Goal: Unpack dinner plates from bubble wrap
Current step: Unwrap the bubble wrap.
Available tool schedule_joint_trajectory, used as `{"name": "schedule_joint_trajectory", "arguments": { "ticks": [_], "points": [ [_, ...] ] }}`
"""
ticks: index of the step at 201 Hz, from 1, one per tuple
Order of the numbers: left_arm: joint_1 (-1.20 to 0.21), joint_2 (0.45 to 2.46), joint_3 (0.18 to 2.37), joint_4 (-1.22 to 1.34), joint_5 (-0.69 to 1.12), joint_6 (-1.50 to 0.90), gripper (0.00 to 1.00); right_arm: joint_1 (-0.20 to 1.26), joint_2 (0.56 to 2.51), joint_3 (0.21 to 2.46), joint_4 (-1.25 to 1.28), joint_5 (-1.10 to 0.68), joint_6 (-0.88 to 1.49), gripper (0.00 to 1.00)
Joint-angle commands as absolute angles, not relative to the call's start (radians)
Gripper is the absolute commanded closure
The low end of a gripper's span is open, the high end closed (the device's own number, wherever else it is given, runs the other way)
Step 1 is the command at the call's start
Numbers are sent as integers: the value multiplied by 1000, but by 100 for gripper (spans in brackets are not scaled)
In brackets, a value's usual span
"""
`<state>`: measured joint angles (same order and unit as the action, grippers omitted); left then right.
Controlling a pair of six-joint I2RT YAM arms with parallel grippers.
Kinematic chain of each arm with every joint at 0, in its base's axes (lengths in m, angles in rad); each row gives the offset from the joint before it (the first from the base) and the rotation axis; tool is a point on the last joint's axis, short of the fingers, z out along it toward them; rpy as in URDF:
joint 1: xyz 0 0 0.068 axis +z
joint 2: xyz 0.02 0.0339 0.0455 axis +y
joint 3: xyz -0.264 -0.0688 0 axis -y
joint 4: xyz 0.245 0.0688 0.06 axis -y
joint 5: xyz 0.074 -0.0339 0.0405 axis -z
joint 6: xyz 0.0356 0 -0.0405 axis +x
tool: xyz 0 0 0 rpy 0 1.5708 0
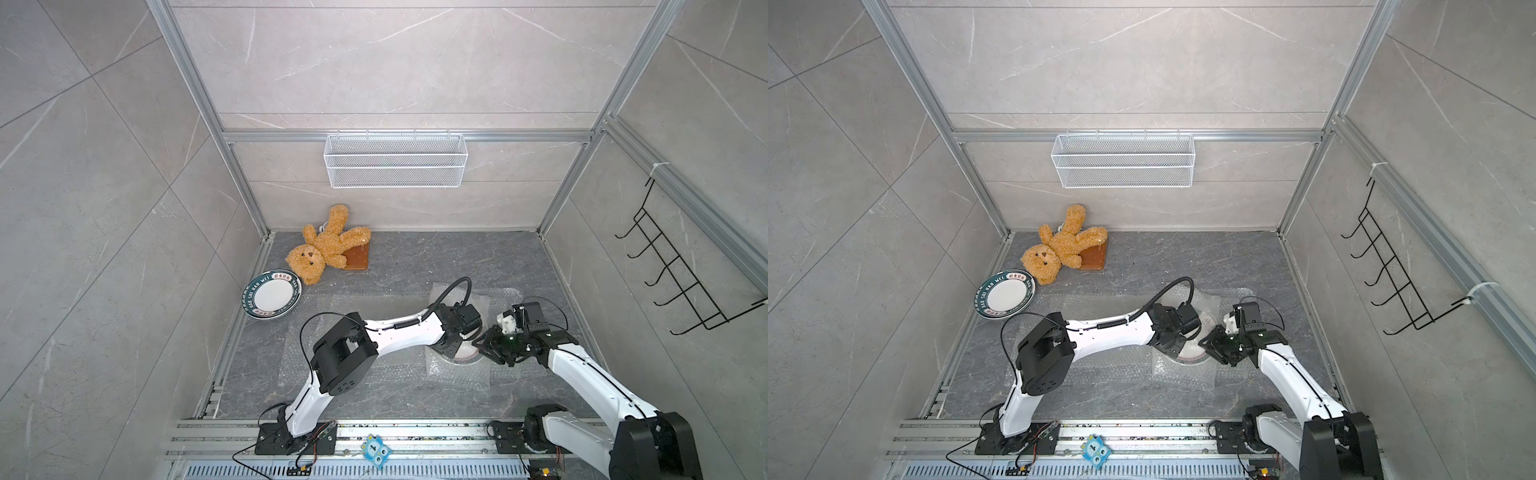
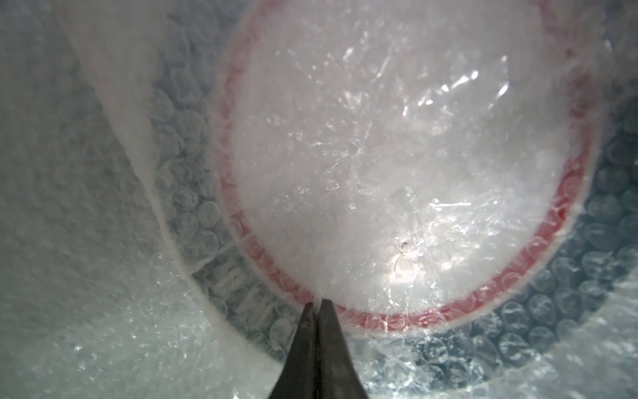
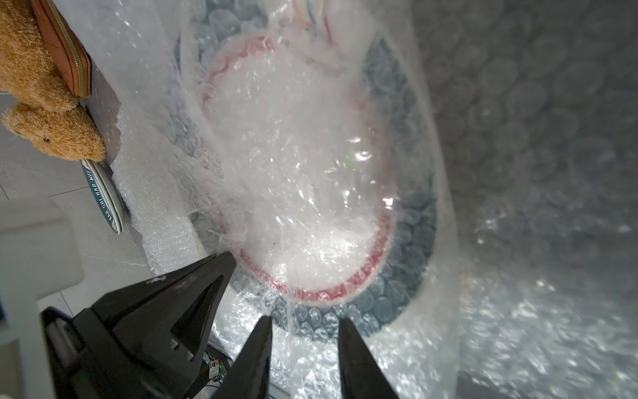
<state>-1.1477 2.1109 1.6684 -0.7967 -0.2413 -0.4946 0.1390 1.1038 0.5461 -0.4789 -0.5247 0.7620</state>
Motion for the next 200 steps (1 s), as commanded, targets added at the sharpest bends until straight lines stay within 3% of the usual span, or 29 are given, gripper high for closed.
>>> {"name": "schedule_joint_trajectory", "arguments": {
  "ticks": [1,49,200],
  "points": [
    [-1150,2093,1701,-810,-247,-524,100,181,1179,558,-402,-538,784,65],
    [-1149,2038,1667,-790,-303,-607,100,287,1299,580,-326,-438,833,67],
    [-1102,1859,1491,-716,-435,-741,100,291,1415,541,-375,-318,893,70]
  ]
}}
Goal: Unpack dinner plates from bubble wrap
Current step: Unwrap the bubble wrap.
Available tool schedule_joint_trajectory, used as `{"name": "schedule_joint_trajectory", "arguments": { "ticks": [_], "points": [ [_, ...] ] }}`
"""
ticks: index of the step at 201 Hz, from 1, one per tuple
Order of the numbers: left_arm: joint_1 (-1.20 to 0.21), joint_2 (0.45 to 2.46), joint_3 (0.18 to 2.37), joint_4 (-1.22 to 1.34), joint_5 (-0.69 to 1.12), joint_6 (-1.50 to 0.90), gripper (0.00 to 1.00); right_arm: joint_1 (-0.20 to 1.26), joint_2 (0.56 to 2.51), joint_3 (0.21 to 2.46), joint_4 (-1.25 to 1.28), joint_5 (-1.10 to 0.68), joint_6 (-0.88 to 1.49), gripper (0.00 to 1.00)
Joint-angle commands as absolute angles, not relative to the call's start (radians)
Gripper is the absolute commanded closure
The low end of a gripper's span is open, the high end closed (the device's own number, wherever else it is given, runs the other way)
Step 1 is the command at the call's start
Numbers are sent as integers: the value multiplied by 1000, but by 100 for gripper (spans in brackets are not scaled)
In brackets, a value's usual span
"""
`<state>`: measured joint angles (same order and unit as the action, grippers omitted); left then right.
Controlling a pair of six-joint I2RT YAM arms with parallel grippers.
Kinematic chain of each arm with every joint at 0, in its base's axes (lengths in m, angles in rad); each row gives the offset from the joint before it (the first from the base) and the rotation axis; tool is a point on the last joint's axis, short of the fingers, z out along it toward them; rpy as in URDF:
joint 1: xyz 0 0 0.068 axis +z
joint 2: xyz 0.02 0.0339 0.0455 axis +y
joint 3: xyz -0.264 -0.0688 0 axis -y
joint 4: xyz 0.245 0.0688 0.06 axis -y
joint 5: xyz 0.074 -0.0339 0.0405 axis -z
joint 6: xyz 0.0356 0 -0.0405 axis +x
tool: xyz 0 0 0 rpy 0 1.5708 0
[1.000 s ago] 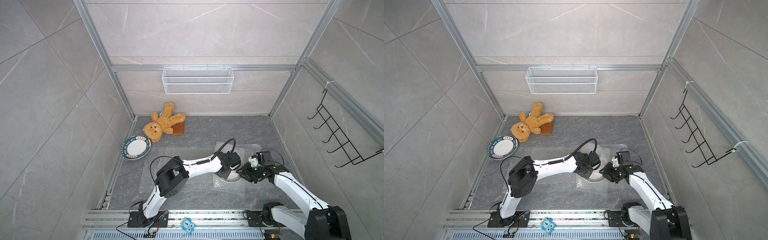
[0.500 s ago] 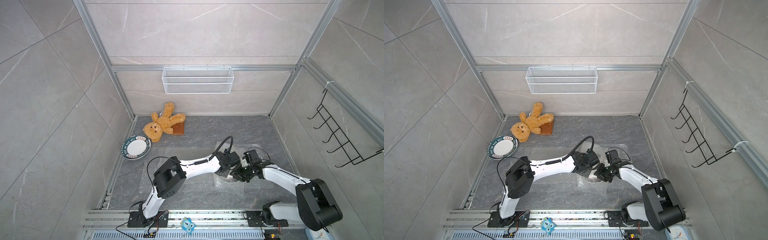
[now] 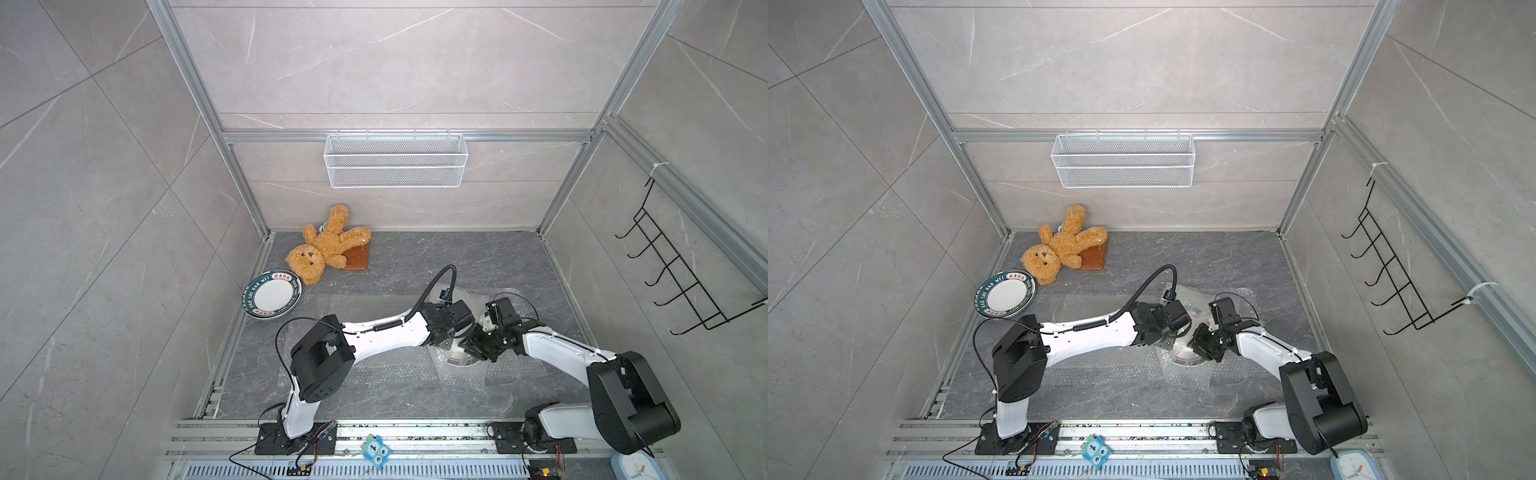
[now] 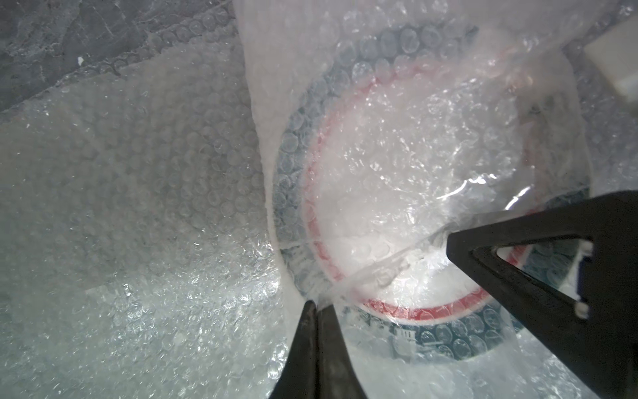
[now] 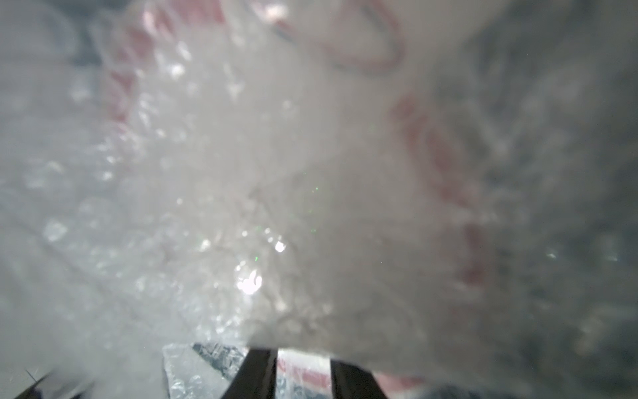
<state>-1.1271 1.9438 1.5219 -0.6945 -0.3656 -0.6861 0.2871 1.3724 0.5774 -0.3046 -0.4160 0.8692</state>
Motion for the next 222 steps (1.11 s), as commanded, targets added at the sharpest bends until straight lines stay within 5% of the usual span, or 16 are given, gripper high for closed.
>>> {"name": "schedule_joint_trajectory", "arguments": {
  "ticks": [1,69,91,136,179,222],
  "points": [
    [-1102,1857,1489,-714,-435,-743,100,290,1414,540,-375,-317,893,70],
    [-1069,1826,1406,-551,-261,-632,100,293,1382,551,-339,-366,879,69],
    [-1102,1865,1431,-550,-246,-503,54,296,1362,606,-374,-404,834,67],
    [-1166,1923,1465,-563,-339,-215,21,297,1379,672,-447,-422,784,65],
    [-1172,1972,1465,-522,-412,-105,20,298,1378,675,-446,-430,788,65],
    [-1170,2062,1527,-513,-510,-105,32,297,1376,672,-446,-439,787,65]
  ]
}}
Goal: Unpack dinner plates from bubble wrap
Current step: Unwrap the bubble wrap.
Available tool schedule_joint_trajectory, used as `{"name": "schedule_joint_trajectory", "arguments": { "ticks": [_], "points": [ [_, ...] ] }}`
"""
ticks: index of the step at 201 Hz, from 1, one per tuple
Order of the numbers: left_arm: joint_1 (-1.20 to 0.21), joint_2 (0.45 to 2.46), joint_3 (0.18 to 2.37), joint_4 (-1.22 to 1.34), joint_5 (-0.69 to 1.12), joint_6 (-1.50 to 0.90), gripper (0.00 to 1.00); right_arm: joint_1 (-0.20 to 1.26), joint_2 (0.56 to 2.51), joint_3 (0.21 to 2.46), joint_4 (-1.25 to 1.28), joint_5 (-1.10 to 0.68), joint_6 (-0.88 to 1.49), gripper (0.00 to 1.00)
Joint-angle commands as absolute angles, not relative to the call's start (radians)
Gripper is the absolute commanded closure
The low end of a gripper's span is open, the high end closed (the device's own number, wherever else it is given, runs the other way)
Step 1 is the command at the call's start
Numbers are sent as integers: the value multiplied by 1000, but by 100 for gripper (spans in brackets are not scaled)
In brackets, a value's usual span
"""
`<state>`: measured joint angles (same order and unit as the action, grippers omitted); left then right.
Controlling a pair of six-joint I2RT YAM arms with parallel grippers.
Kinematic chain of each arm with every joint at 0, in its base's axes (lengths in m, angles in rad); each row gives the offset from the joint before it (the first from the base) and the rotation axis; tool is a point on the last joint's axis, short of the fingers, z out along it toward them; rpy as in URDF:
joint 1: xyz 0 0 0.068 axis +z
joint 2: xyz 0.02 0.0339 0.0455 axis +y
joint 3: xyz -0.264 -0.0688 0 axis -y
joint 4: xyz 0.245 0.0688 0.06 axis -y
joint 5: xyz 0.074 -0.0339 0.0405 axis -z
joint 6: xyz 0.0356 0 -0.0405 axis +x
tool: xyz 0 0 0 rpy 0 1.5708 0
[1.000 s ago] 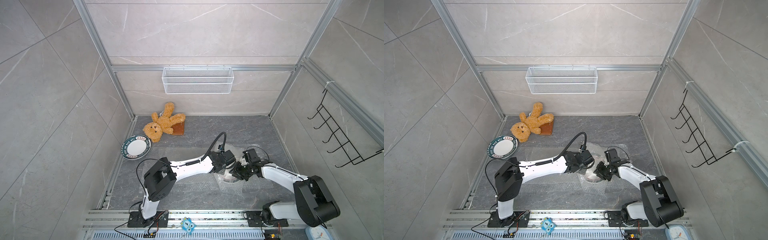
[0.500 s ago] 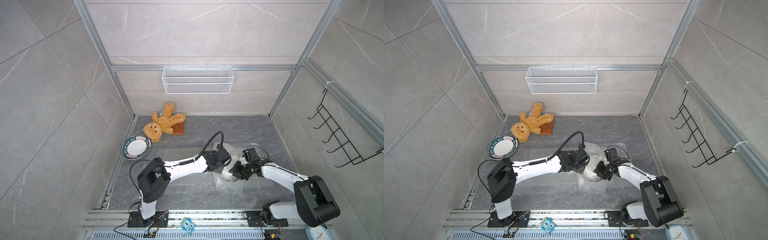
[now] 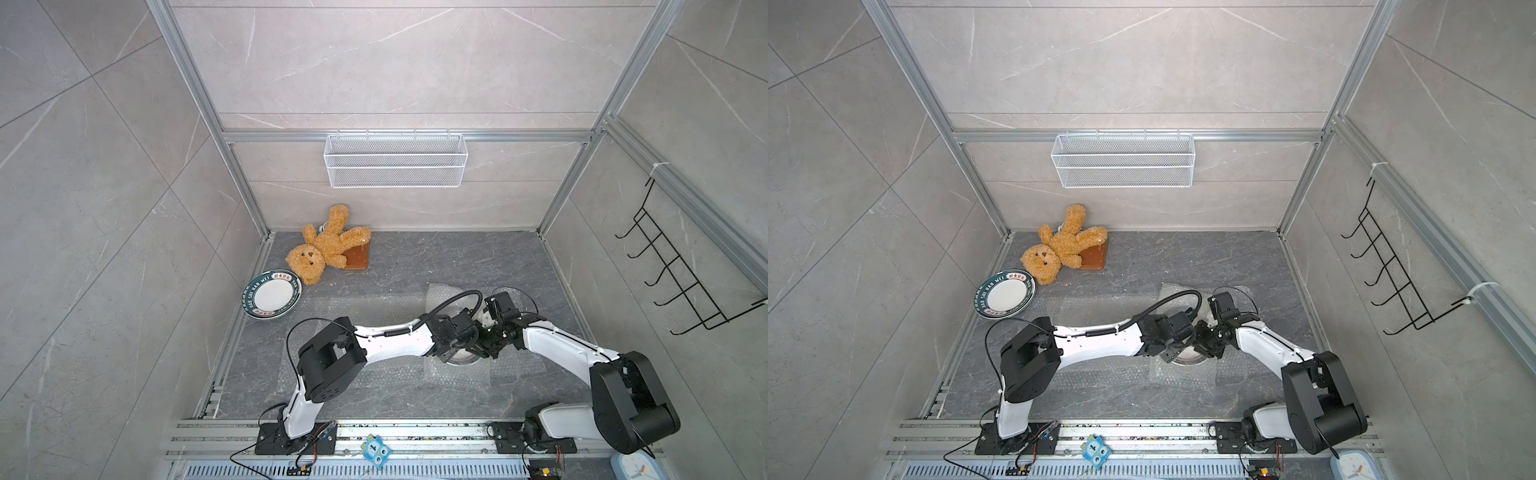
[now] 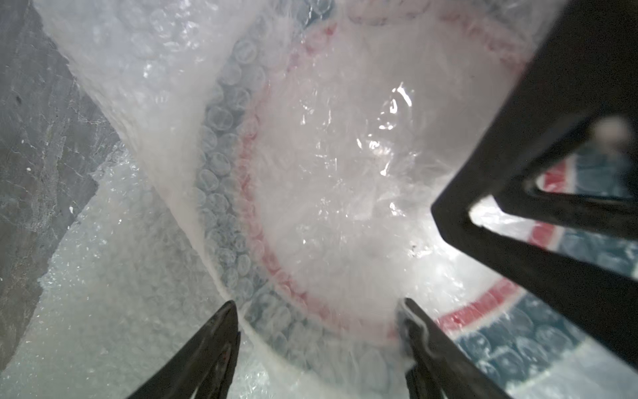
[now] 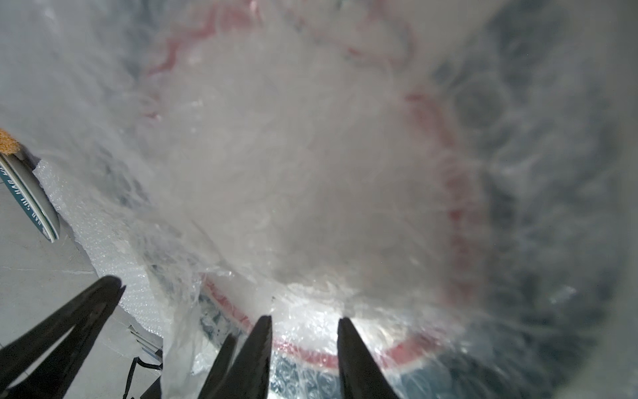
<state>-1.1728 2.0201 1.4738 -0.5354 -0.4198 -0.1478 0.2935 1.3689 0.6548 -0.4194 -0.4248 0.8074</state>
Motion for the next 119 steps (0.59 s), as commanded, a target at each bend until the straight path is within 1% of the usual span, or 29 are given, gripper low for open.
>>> {"name": "schedule_joint_trajectory", "arguments": {
  "ticks": [1,37,56,84,103,119],
  "points": [
    [-1170,2063,1527,-512,-513,-105,33,297,1375,672,-446,-439,787,65],
    [-1170,2087,1530,-462,-575,-119,40,300,1383,668,-439,-449,779,63],
    [-1170,2092,1534,-439,-610,-130,48,299,1405,672,-430,-454,774,61],
    [-1169,2105,1552,-427,-647,-163,64,296,1384,749,-511,-398,738,57],
    [-1166,2125,1570,-429,-646,-173,82,296,1390,798,-553,-372,711,52],
    [-1162,2132,1582,-434,-642,-176,90,294,1414,841,-618,-301,690,46]
  ]
}}
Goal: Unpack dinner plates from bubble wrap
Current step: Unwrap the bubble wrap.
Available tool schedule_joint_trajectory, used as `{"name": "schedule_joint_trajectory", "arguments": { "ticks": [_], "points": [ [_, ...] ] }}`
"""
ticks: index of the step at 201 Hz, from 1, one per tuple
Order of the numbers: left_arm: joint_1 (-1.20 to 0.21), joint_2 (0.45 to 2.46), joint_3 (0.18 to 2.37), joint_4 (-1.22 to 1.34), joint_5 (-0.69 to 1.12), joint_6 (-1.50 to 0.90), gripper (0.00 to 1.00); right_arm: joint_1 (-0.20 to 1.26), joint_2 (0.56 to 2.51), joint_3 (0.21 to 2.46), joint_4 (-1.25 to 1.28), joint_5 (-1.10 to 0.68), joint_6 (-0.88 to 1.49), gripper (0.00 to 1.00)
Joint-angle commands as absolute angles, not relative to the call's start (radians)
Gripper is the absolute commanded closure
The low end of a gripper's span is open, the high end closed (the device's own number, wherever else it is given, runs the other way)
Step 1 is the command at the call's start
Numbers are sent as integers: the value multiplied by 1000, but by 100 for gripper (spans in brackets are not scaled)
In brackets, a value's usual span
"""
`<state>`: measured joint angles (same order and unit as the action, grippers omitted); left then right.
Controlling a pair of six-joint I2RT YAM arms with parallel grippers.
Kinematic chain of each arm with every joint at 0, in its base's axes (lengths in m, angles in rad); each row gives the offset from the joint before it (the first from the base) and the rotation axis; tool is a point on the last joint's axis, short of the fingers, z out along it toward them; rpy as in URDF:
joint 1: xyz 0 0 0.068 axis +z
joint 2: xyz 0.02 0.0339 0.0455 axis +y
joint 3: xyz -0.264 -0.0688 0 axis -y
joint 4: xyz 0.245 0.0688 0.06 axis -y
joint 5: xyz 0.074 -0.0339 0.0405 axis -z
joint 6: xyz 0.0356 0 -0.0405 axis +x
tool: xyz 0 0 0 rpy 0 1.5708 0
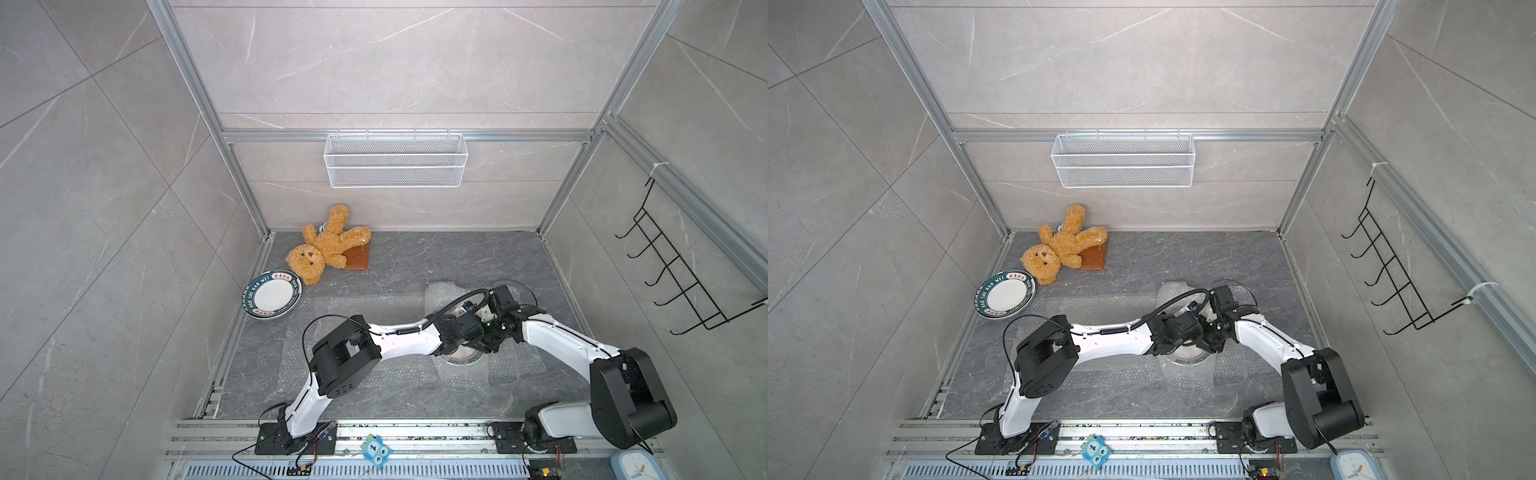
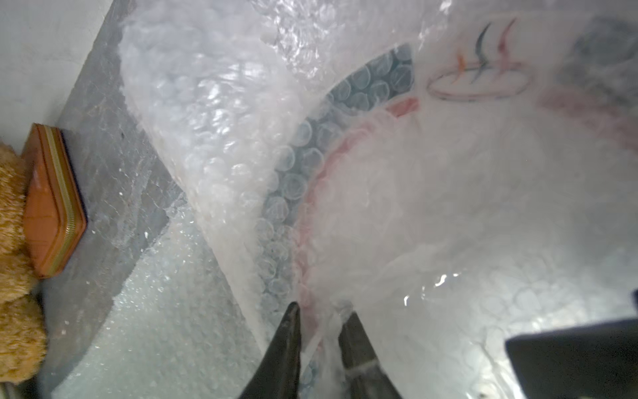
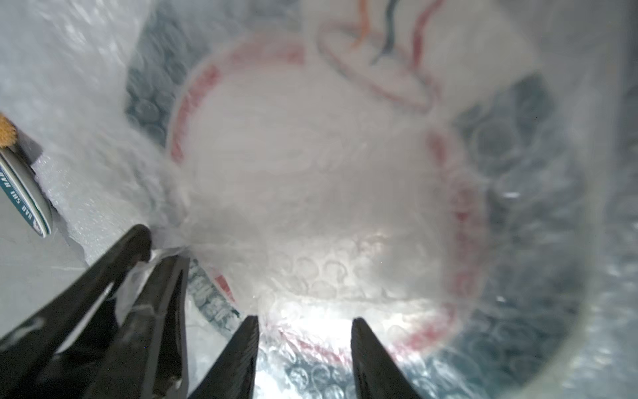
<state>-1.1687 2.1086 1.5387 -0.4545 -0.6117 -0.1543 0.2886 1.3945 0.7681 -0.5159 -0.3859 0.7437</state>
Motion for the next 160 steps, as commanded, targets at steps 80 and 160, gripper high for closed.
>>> {"name": "schedule_joint_trajectory", "arguments": {
  "ticks": [80,160],
  "points": [
    [-1140,2081,1534,-418,-597,-247,100,276,1544,955,-610,-216,670,46],
    [-1115,2028,1497,-381,-604,-345,100,269,1644,964,-564,-196,675,48]
  ]
}}
